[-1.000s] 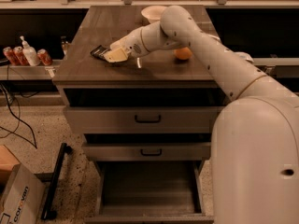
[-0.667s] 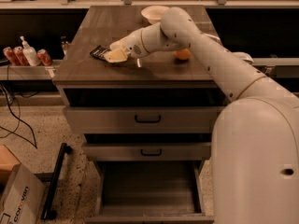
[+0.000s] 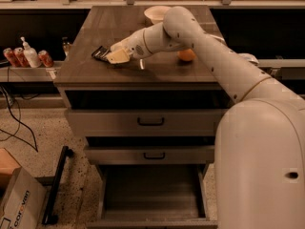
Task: Place rxbar chocolate into bottom drawer
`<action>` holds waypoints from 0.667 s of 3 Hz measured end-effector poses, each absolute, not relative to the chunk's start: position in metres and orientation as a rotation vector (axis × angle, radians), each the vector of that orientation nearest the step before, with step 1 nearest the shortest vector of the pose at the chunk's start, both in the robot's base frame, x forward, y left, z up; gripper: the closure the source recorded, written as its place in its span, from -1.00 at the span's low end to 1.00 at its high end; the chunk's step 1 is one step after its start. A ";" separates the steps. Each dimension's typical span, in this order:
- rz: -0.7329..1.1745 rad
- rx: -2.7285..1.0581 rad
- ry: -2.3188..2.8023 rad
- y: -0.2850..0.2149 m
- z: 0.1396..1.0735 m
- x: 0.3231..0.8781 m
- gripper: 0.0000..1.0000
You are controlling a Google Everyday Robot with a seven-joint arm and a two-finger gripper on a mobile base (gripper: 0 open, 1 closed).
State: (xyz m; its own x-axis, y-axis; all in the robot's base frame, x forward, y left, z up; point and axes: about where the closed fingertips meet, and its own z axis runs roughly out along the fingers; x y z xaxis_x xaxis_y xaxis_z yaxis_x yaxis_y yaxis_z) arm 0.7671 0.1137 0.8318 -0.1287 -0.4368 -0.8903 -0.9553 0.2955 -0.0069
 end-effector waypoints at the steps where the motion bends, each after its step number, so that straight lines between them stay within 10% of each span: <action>1: 0.770 -1.272 1.717 0.114 0.832 0.767 1.00; 2: 0.770 -1.272 1.717 0.114 0.832 0.767 1.00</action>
Offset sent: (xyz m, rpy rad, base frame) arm -0.0150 0.0020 0.0784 0.0552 -0.2003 0.0535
